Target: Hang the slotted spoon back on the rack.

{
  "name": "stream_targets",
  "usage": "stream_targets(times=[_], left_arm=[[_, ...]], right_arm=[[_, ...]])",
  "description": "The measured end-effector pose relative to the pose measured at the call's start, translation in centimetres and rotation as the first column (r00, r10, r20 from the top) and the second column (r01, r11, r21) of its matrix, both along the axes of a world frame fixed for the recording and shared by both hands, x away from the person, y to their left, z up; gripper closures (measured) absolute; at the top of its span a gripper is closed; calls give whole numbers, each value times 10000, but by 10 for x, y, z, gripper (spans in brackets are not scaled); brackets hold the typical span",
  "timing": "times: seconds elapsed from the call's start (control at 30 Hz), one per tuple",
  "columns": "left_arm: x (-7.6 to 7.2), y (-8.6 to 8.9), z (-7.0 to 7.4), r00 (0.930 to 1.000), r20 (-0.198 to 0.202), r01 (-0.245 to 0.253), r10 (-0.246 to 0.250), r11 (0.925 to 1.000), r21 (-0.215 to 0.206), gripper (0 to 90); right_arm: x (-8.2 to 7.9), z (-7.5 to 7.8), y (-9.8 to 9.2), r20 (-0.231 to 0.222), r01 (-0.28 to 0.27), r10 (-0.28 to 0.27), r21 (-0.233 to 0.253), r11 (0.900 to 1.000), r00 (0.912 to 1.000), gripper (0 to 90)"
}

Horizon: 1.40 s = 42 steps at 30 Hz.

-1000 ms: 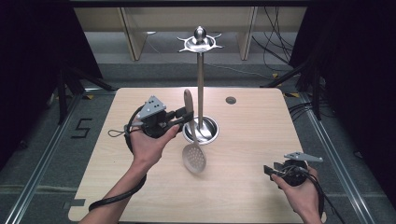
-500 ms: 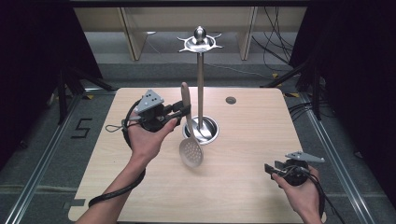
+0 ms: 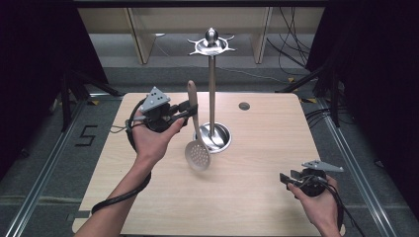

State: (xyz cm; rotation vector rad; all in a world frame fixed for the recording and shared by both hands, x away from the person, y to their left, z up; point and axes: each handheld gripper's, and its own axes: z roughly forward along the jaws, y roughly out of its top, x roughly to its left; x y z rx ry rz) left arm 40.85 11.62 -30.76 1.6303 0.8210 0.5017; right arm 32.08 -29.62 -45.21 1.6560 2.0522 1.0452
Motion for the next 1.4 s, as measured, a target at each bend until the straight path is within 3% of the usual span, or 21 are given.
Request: stream_targets(times=[0.23,0.27,0.33,0.37,0.43,1.17,1.2,1.27,1.33,1.4], left_arm=[[5,1,2,10000,-2,-40,40,10000,22,698],[5,1,2,10000,13,-43,43,10000,13,697],[7,2,3,10000,4,-56,56,10000,38,697],[8,2,3,10000,20,-72,72,10000,56,697],[9,2,4,9999,35,-112,112,9999,88,698],[23,1,14,9996,129,-263,257,9986,450,697],[24,1,14,9996,132,-273,266,9984,497,697],[25,1,15,9995,140,-281,274,9981,554,697],[27,1,17,9994,139,-329,321,9979,563,697],[28,1,17,9994,135,-336,329,9977,583,697]], right_arm=[[1,-1,-1,297,-17,15,71,10000,9996,520],[2,0,-3,432,-205,217,-271,9994,9988,520],[1,1,-2,282,-81,84,-111,9999,9996,520],[1,0,-3,480,-190,204,-296,9994,9986,520],[1,0,-2,375,-122,124,-34,9999,9992,519],[3,-2,-2,548,-185,198,-233,9996,9983,517],[2,-1,0,444,-36,36,-5,10000,9990,517],[2,0,-3,579,-175,196,-365,9992,9981,516],[1,0,-1,397,-33,37,-108,9999,9992,516],[2,0,-3,580,-171,192,-359,9992,9981,516]])
